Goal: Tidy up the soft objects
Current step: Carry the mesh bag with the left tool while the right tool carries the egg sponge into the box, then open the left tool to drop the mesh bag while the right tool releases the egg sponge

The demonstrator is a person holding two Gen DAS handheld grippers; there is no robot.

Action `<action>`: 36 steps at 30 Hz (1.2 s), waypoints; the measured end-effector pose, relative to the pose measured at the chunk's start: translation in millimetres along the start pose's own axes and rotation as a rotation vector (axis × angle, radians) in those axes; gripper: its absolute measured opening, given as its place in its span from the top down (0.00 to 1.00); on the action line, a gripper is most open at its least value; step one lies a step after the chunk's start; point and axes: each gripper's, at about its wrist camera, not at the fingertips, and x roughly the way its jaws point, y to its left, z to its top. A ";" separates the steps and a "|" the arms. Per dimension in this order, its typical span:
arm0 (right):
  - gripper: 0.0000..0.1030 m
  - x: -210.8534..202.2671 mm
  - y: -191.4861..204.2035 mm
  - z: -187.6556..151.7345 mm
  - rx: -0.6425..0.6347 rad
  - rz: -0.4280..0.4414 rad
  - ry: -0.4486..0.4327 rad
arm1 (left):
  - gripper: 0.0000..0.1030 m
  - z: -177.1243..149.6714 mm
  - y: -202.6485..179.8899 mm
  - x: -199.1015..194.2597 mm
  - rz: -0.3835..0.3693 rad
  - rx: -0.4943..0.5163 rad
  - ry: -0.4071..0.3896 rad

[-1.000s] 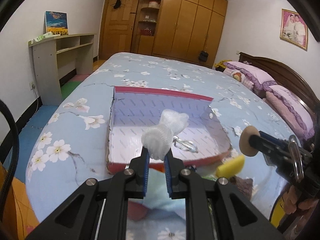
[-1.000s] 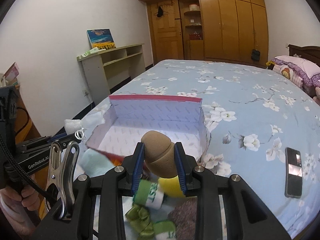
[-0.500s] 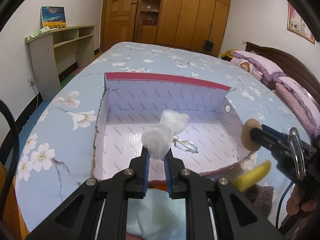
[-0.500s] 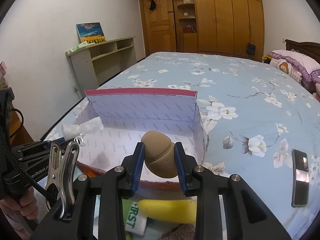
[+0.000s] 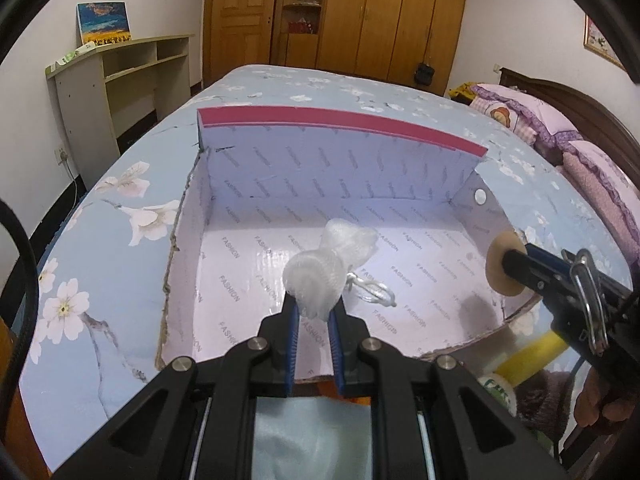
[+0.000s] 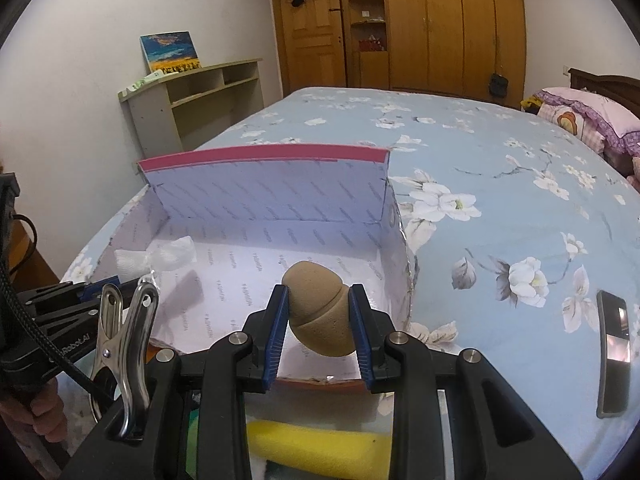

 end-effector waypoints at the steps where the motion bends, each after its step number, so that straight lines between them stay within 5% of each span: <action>1: 0.70 1.2 -0.6 -0.1 0.001 -0.002 0.001 | 0.86 0.6 -0.8 1.4 0.001 0.001 0.001; 28: 0.69 25.1 -8.8 -12.8 0.014 -0.024 0.036 | 0.85 -4.2 -9.0 23.9 0.043 0.029 0.031; 36: 0.66 24.6 -6.6 -12.4 0.002 -0.022 0.033 | 0.60 -3.5 -9.6 22.1 0.067 0.035 0.030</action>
